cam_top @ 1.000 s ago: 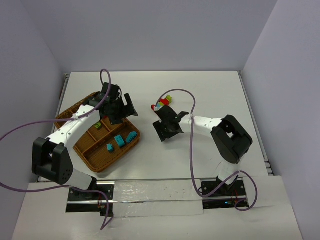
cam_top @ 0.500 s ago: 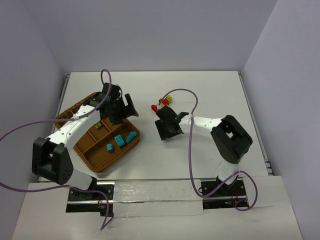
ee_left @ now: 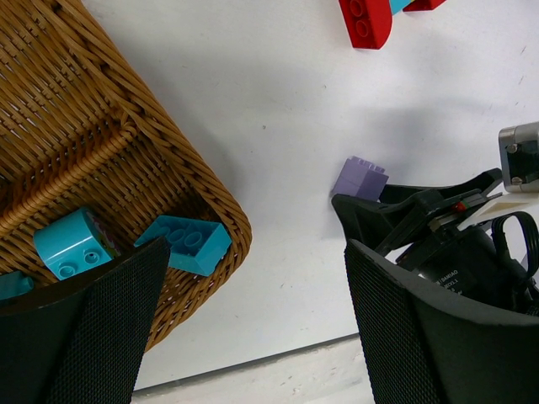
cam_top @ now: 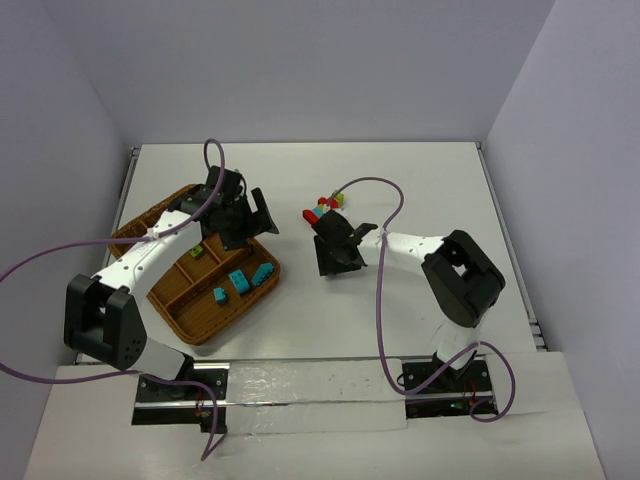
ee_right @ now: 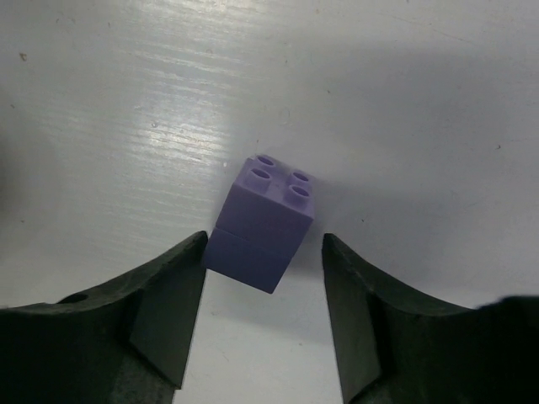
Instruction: Sort the legos into containers by color
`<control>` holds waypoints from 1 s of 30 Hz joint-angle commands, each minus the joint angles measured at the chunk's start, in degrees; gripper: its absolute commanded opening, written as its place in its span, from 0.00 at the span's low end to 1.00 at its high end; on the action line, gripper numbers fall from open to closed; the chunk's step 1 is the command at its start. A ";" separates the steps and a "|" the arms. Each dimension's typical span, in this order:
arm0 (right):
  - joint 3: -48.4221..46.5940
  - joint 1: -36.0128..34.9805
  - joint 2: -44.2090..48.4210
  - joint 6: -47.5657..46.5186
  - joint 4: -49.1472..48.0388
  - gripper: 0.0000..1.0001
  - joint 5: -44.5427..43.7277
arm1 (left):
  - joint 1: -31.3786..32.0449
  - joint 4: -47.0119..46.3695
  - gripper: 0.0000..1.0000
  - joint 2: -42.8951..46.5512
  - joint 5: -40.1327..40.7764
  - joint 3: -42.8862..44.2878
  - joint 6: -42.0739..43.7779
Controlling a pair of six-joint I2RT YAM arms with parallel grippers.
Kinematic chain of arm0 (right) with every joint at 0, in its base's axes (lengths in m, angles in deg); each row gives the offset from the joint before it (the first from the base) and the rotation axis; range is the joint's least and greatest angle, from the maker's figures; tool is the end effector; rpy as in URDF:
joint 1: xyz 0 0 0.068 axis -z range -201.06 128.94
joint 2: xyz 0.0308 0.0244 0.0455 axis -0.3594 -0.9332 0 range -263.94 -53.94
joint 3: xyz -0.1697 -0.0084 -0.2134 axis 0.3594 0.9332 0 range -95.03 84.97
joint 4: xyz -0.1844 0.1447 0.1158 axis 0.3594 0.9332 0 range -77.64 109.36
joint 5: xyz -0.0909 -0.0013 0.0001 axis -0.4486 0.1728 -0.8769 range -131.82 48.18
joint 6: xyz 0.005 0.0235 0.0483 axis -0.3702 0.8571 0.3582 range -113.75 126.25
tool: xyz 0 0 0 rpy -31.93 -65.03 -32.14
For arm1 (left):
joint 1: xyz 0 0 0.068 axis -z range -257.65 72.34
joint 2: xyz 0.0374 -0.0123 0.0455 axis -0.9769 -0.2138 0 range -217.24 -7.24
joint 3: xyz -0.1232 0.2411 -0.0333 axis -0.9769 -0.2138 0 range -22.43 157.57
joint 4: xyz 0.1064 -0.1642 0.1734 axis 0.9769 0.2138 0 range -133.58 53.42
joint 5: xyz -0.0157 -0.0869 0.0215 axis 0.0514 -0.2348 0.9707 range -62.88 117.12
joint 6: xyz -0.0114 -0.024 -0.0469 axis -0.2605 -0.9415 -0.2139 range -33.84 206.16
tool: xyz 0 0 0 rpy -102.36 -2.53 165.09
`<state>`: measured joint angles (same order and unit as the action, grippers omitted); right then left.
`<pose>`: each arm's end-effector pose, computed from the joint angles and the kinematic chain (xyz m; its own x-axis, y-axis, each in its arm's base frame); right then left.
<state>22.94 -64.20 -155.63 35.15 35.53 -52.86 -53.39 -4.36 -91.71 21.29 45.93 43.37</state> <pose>0.2602 0.2343 0.1648 -0.8619 -0.1575 -0.4820 -0.2179 0.9733 0.0717 0.2800 -0.1302 0.2759 -0.8637 -0.3519 -0.3609 -0.1705 0.8778 -0.4477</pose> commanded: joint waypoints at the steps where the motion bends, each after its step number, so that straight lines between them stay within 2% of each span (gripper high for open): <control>1: -2.37 -0.28 0.00 3.37 -0.11 0.60 -3.04 | 0.43 -1.52 0.92 -0.11 0.14 1.75 0.77; 4: -1.96 -0.37 0.10 4.43 -0.40 0.54 -3.82 | 0.43 -1.55 0.92 -0.28 -0.06 1.69 0.86; 12: -2.22 -0.37 -0.79 4.93 -0.34 0.53 -4.23 | 0.61 -1.66 0.92 -0.52 -0.15 1.95 1.12; 16: -2.31 -0.46 -0.78 6.77 1.03 0.48 -7.17 | 0.61 -1.69 0.92 -0.53 -0.24 1.78 1.21; 22: -3.25 -0.55 -1.58 8.60 3.57 0.57 -10.59 | 0.78 -1.85 0.91 -0.99 -0.70 1.89 1.39; 30: -3.57 -0.55 -1.88 8.63 3.21 0.57 -10.18 | 0.87 -1.76 0.91 -1.28 -0.80 2.10 1.53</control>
<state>21.92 -64.31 -156.91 42.43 37.80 -60.28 -52.92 -4.37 -92.62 21.25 45.93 43.96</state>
